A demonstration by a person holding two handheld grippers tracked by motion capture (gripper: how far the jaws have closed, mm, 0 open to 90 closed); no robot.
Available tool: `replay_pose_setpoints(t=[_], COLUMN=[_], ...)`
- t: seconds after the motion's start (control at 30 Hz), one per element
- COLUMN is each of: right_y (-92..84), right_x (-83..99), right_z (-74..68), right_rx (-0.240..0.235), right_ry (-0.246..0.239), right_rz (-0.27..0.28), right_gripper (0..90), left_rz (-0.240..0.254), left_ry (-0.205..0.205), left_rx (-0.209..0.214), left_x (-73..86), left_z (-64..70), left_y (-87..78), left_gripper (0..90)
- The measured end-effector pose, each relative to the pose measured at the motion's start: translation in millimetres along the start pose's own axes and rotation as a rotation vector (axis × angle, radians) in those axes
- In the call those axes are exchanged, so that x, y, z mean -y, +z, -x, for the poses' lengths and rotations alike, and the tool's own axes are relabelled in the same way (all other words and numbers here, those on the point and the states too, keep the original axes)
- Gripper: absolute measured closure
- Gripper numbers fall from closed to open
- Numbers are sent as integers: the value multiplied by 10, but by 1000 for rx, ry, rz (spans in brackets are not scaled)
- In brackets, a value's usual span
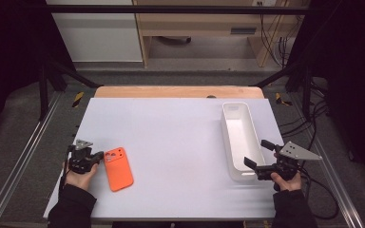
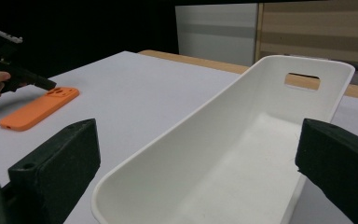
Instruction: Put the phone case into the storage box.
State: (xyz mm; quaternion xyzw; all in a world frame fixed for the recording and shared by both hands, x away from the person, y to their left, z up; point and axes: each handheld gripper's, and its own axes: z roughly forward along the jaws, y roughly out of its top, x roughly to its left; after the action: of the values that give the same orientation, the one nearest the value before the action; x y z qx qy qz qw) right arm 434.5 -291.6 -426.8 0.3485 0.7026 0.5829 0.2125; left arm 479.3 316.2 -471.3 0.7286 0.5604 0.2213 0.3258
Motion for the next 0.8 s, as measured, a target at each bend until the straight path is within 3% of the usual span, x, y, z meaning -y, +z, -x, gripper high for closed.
replay_pose_setpoints(t=[0.43, 0.8], right_y=[8, 0], right_x=[2, -2], right_z=[-3, 3], right_rx=[-5, -3], right_ry=[3, 2], right_rz=[-4, 0], right_gripper=[4, 5], left_rz=[13, 20], left_ry=[-55, -42], left_rx=[16, 19], left_x=[-33, -74], left_z=[39, 111], left_y=[65, 121], left_gripper=[897, 897])
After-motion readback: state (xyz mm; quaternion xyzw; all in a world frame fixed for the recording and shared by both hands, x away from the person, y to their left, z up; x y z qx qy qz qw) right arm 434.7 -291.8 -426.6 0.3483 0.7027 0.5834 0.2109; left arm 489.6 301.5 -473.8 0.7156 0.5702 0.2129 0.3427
